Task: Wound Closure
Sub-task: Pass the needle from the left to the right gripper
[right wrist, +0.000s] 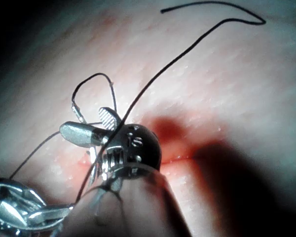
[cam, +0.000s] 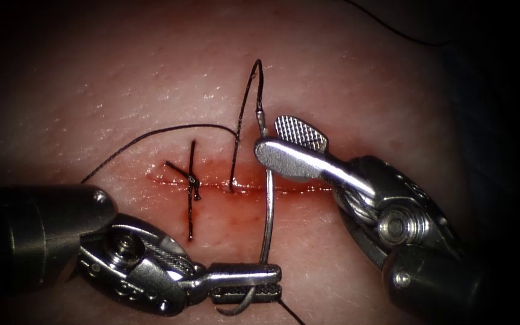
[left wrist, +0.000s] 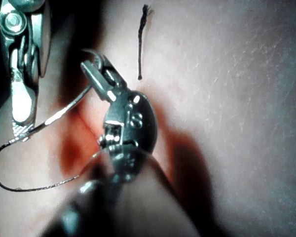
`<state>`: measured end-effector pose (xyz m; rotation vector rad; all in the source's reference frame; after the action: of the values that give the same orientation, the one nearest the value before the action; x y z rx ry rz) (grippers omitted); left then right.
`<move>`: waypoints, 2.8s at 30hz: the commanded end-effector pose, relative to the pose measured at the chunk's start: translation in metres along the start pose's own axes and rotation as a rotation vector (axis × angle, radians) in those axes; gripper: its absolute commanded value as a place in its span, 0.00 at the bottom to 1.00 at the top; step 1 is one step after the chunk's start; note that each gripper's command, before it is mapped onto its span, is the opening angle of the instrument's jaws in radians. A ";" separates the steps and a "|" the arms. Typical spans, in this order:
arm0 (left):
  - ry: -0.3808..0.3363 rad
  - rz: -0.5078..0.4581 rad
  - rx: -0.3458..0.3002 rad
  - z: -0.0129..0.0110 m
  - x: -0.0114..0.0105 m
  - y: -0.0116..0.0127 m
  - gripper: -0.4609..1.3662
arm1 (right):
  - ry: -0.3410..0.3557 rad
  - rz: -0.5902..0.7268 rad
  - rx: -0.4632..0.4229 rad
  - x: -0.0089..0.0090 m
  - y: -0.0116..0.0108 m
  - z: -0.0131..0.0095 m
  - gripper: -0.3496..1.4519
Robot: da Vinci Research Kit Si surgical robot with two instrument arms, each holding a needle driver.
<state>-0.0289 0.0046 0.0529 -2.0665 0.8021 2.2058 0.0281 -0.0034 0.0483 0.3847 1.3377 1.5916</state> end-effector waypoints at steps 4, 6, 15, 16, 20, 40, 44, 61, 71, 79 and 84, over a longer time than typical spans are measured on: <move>0.000 0.001 -0.003 -0.0001 0.0001 -0.0001 0.06 | 0.000 0.000 0.004 0.0000 -0.0001 -0.0001 0.85; 0.000 0.007 -0.003 -0.0001 0.0001 -0.0001 0.06 | -0.003 0.000 0.002 0.0000 -0.0002 -0.0002 0.85; -0.001 0.045 -0.001 0.0002 -0.0001 -0.0005 0.06 | -0.041 -0.002 -0.022 0.0001 -0.0001 -0.0002 0.81; -0.001 0.051 -0.001 0.0003 -0.0001 -0.0005 0.06 | -0.046 -0.002 -0.025 0.0002 -0.0001 -0.0002 0.81; 0.000 0.071 0.000 0.0003 -0.0004 -0.0009 0.06 | -0.067 -0.003 -0.039 0.0004 -0.0001 -0.0002 0.82; -0.005 0.283 -0.022 0.0006 -0.0015 -0.0013 0.06 | -0.246 -0.010 -0.026 0.0017 -0.0001 -0.0001 0.80; -0.004 0.324 -0.021 0.0007 -0.0015 -0.0013 0.06 | -0.276 -0.010 -0.022 0.0016 -0.0002 0.0001 0.81; 0.009 0.345 -0.027 0.0010 -0.0016 -0.0010 0.06 | -0.324 -0.019 0.015 0.0011 -0.0010 0.0017 0.80; 0.008 0.352 -0.033 0.0009 -0.0014 -0.0009 0.06 | -0.360 -0.084 0.021 0.0011 -0.0009 0.0022 0.73; 0.006 0.353 -0.038 0.0010 -0.0014 -0.0008 0.06 | -0.381 -0.097 0.011 0.0012 -0.0010 0.0023 0.63; 0.005 0.359 -0.041 0.0010 -0.0014 -0.0008 0.06 | -0.395 -0.114 0.007 0.0012 -0.0010 0.0024 0.58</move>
<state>-0.0294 0.0061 0.0539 -2.0819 1.2333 2.3919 0.0298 -0.0011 0.0478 0.5849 1.0419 1.3316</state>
